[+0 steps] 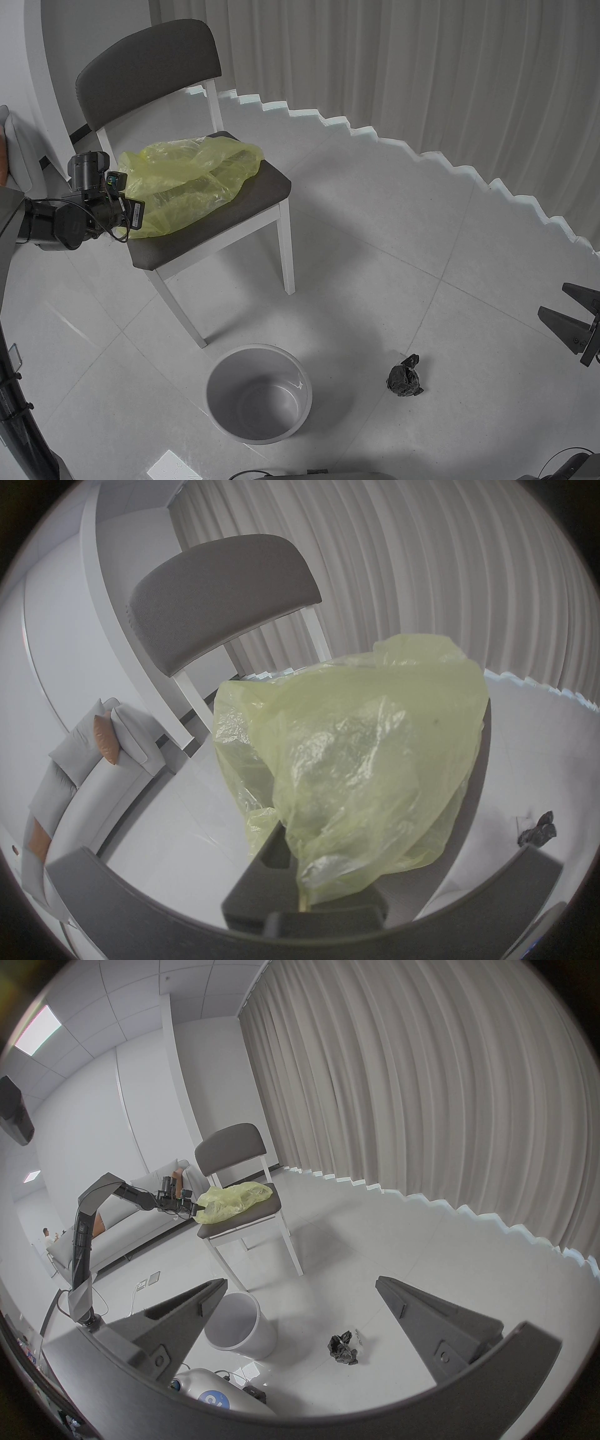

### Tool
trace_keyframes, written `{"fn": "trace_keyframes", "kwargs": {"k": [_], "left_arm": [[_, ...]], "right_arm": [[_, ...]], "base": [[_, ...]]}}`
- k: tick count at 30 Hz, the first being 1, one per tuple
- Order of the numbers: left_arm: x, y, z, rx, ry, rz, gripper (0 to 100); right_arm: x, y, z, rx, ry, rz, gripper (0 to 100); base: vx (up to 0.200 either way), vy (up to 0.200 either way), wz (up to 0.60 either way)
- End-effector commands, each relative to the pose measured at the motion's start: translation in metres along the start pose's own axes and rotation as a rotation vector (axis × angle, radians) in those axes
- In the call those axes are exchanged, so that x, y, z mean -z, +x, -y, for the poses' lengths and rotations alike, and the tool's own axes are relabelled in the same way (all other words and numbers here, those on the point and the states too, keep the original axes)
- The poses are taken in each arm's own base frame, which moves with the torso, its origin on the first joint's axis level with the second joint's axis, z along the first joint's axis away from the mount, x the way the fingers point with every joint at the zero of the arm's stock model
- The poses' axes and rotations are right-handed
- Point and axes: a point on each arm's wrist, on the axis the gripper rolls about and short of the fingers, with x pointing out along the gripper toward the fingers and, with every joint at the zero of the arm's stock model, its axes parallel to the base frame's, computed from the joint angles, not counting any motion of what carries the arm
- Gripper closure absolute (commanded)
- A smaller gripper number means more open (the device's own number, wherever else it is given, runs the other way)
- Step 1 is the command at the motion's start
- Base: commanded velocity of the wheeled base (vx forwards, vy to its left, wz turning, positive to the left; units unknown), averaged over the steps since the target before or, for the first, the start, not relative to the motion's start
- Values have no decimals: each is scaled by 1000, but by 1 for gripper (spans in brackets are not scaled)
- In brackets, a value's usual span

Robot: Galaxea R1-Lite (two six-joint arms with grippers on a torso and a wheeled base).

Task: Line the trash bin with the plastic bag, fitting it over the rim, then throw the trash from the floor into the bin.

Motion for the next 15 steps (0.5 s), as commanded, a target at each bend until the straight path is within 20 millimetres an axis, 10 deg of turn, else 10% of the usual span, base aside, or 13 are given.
{"fn": "trace_keyframes", "kwargs": {"k": [1, 15], "left_arm": [[-22, -35, 4, 46, -31, 68, 100], [-63, -218, 33, 385, -26, 261, 100]], "right_arm": [[-1, -2, -1, -3, -3, 9, 0], [-8, -18, -6, -11, -14, 95, 0]], "base": [[0, 0, 0], [0, 0, 0]]}}
